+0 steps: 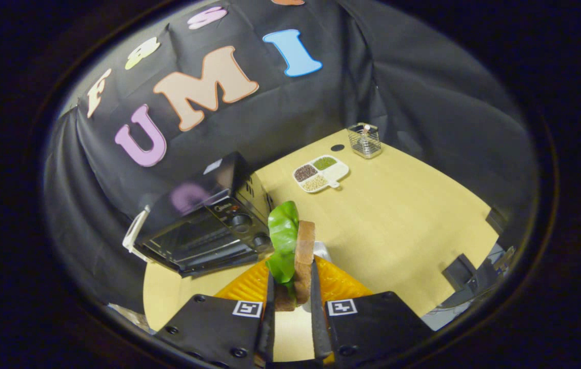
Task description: Open the toaster oven, put the food inside, and close the toaster oven door.
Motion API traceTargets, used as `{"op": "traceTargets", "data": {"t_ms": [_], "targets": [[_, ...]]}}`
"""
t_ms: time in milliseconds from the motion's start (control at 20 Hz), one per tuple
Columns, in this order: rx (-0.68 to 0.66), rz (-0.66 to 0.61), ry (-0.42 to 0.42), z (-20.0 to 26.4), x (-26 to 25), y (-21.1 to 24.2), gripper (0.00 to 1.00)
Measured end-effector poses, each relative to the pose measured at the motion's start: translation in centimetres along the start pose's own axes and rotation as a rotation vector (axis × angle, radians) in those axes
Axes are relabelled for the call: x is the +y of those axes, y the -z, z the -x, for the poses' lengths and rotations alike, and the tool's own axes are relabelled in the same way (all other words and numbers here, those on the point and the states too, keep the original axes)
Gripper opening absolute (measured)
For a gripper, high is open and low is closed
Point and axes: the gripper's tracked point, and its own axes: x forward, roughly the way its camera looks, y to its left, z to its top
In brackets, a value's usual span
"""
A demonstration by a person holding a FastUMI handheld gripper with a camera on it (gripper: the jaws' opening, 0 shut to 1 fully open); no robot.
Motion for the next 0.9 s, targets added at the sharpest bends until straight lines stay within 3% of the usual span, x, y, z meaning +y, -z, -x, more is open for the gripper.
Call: {"op": "traceTargets", "data": {"t_ms": [500, 900], "targets": [[0.042, -0.3, -0.247, 0.4, 9.9, 5.0, 0.32], [0.115, -0.392, -0.388, -4.0, 16.8, 8.9, 0.32]]}}
